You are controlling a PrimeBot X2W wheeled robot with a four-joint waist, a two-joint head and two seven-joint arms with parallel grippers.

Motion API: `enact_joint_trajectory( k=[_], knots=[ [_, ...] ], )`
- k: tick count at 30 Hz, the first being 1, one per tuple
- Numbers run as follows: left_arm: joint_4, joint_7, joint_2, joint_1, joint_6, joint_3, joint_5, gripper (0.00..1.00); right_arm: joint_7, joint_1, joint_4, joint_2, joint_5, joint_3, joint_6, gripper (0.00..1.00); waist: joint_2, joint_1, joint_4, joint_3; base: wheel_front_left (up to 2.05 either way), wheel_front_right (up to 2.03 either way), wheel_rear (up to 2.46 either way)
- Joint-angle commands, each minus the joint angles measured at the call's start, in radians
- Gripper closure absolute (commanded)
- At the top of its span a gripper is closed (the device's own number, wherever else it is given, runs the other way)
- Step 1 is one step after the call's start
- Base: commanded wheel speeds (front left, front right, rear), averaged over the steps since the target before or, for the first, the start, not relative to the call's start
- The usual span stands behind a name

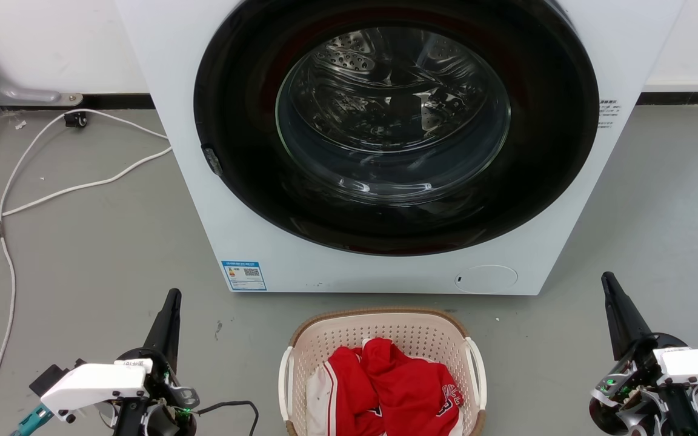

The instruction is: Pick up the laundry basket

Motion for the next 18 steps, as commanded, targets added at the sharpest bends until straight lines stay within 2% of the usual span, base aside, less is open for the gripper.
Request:
enact_joint_trajectory(
  k=[1,18],
  knots=[
    [0.0,0.003,-0.001,-0.01,-0.003,0.002,-0.001,1.0,0.001,-0.011,0.0,0.003,-0.002,0.0,0.0,1.0,0.0,0.0,0.0,0.0,0.0,0.0,0.0],
    [0.0,0.003,-0.001,-0.01,-0.003,0.002,-0.002,1.0,0.001,-0.011,0.0,0.003,-0.002,0.0,0.0,1.0,0.0,0.0,0.0,0.0,0.0,0.0,0.0]
  ],
)
